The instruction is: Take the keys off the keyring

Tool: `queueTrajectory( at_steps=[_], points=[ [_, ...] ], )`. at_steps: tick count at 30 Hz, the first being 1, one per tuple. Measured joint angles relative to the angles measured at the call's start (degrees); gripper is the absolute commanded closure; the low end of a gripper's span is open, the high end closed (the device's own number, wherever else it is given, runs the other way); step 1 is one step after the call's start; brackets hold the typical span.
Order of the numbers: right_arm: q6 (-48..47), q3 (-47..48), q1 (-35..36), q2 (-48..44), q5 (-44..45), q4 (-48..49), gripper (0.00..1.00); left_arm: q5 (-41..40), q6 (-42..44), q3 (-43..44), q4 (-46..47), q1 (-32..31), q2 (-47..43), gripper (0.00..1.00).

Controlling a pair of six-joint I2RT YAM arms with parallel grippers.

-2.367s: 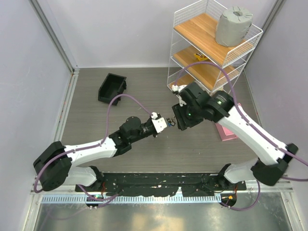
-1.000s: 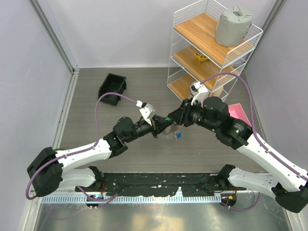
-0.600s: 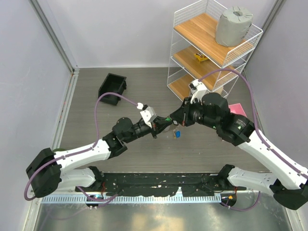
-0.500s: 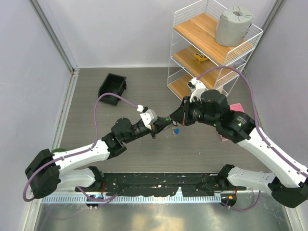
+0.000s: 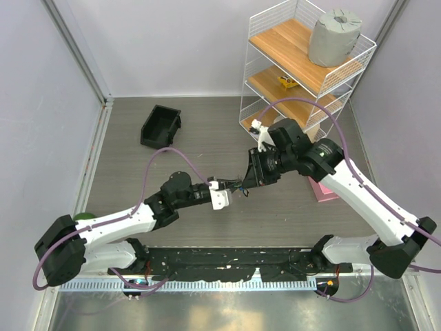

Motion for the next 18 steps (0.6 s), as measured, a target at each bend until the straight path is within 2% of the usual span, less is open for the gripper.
queueTrajectory(
  at_steps=[1, 2, 8, 13, 18],
  points=[
    [-0.48, 0.00, -0.13, 0.72, -1.18, -0.79, 0.52, 0.13, 1.27, -0.11, -0.63, 0.00, 0.00, 1.00],
    [-1.01, 0.00, -0.15, 1.40, -1.99, -1.53, 0.47, 0.26, 2.21, -0.22, -1.09, 0.00, 0.00, 1.00],
    [-2.54, -0.02, -0.48, 1.53, -2.51, -2.29, 0.45, -0.59, 0.39, -0.37, -1.86, 0.00, 0.00, 1.00],
    [-2.49, -3.72, -0.79, -4.48, -1.07, 3.21, 0.46, -3.61, -12.07, -0.35, 1.49, 0.00, 1.14, 1.00],
    [-2.34, -11.23, -0.79, -12.70, 0.92, 12.57, 0.50, -5.66, -31.21, -0.46, 9.90, 0.09, 5.03, 1.00]
  ],
)
